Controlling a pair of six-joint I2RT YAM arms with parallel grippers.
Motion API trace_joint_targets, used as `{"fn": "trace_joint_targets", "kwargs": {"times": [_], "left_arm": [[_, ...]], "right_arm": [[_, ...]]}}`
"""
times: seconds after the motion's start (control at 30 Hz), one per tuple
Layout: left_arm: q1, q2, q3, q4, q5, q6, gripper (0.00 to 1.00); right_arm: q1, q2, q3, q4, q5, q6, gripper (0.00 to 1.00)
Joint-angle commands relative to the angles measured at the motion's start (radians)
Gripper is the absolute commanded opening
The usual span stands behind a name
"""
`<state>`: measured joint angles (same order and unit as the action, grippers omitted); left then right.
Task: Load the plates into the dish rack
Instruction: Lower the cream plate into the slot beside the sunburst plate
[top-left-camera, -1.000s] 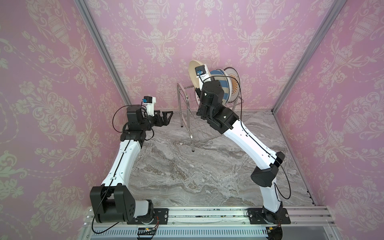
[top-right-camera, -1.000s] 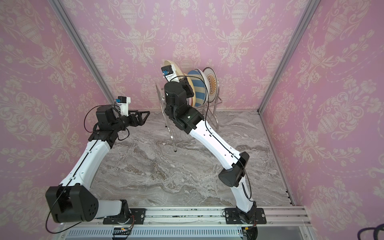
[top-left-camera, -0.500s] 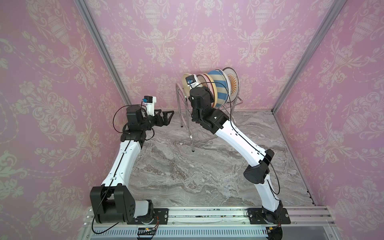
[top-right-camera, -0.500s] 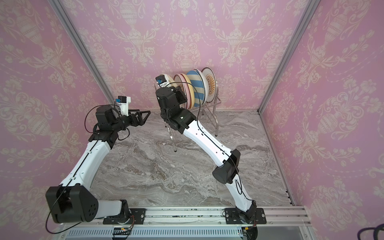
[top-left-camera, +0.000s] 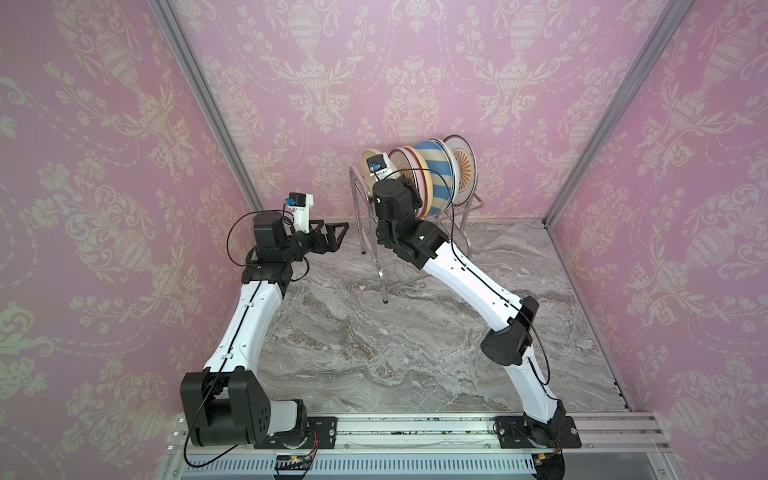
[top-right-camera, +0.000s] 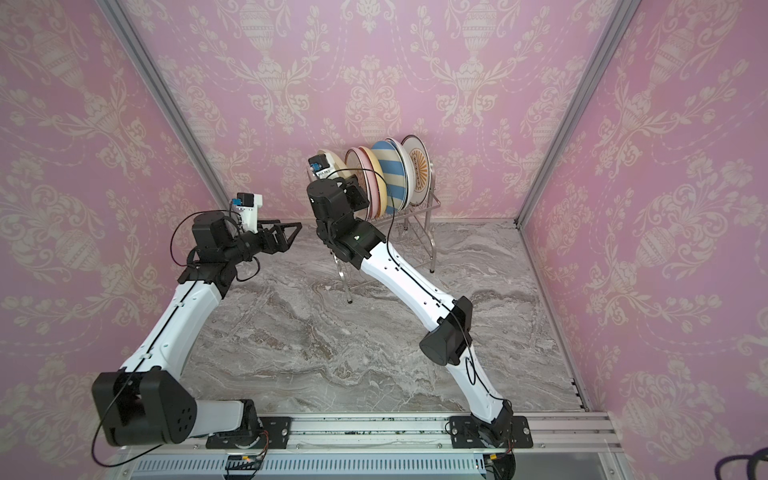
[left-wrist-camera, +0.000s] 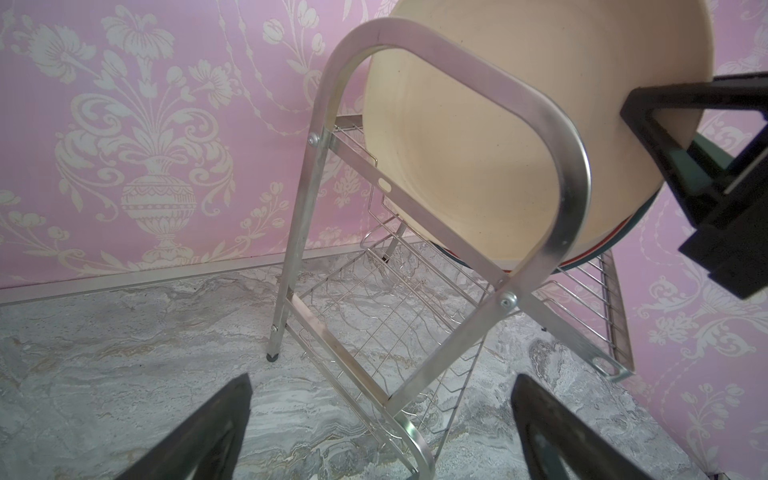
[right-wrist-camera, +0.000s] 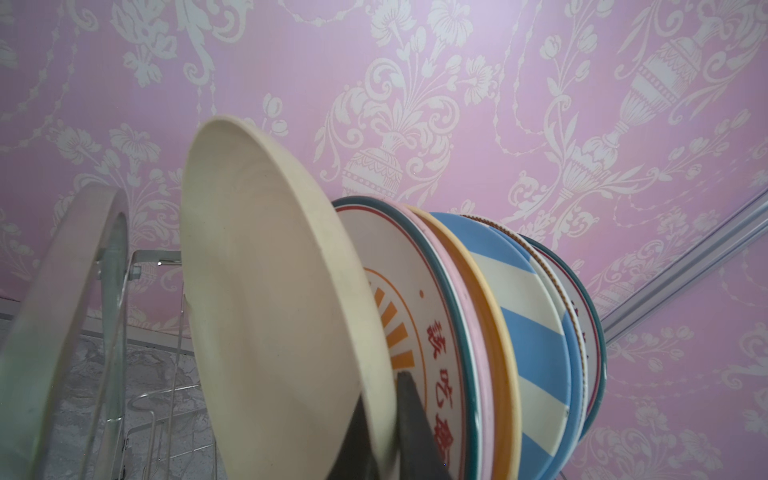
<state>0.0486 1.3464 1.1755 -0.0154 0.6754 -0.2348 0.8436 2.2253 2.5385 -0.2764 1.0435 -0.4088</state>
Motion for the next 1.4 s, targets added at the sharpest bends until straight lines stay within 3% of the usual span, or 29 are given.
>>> {"fn": "trace_joint_targets", "kwargs": {"times": [0.0,0.57,0.8,1.2,1.37], "left_arm": [[-0.001,-0.002,-0.014,0.015,0.027,-0.011,0.99],[-0.001,-0.001,-0.023,0.023,0.027,-0.017,0.99],[-0.001,-0.026,-0.031,0.044,0.037,-0.040,0.99],[-0.001,-0.001,-0.037,0.068,0.041,-0.061,0.99],[-0.001,-0.003,-0.040,0.072,0.042,-0.062,0.99]], "right_arm": [[-0.015,0.021,0.025,-0.014,-0.011,0.050,0.00],[-0.032,0.014,-0.024,-0.170,-0.042,0.215,0.00],[-0.029,-0.051,-0.120,-0.146,-0.053,0.231,0.06],[-0.011,-0.076,-0.114,-0.109,-0.036,0.156,0.28],[-0.006,-0.077,-0.118,-0.067,-0.021,0.106,0.32]]}}
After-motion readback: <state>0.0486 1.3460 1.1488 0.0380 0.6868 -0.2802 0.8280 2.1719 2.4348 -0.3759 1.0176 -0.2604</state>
